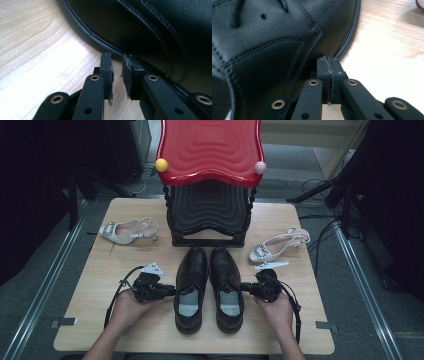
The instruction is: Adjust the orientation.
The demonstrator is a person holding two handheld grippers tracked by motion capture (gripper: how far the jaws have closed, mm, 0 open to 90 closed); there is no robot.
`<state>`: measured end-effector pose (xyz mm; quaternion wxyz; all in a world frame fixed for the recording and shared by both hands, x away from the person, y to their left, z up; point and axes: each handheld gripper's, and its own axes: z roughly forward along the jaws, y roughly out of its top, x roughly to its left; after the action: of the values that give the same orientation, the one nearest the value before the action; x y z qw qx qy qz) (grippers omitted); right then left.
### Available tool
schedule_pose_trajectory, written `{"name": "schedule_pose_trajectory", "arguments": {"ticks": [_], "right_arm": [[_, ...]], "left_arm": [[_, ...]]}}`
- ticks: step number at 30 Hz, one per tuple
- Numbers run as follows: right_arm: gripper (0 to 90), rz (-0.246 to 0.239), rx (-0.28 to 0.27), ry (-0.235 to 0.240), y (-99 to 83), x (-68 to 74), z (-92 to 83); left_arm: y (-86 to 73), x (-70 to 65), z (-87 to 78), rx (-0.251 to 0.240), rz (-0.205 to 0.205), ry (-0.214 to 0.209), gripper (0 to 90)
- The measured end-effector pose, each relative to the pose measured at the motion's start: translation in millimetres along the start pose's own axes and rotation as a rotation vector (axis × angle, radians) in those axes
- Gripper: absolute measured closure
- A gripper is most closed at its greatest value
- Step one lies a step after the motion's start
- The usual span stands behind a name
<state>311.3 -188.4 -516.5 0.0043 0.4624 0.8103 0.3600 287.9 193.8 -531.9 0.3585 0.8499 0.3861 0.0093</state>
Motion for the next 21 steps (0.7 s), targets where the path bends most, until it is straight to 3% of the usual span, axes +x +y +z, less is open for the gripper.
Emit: {"name": "schedule_pose_trajectory", "arguments": {"ticks": [7, 15, 21], "right_arm": [[90.0, -0.004, -0.010, -0.025, 6.3, 2.0, 4.9], [90.0, 0.004, -0.009, -0.021, 6.7, 0.6, 5.7], [90.0, 0.030, -0.017, -0.014, 7.7, -0.7, 8.2]], "left_arm": [[-2.0, -3.6, 2.4, 0.000, 0.007, 0.000, 86.8], [-0.6, -4.4, 2.2, 0.011, -0.007, 0.001, 87.3], [0.2, -8.2, 2.9, 0.020, 0.004, 0.002, 87.2]]}}
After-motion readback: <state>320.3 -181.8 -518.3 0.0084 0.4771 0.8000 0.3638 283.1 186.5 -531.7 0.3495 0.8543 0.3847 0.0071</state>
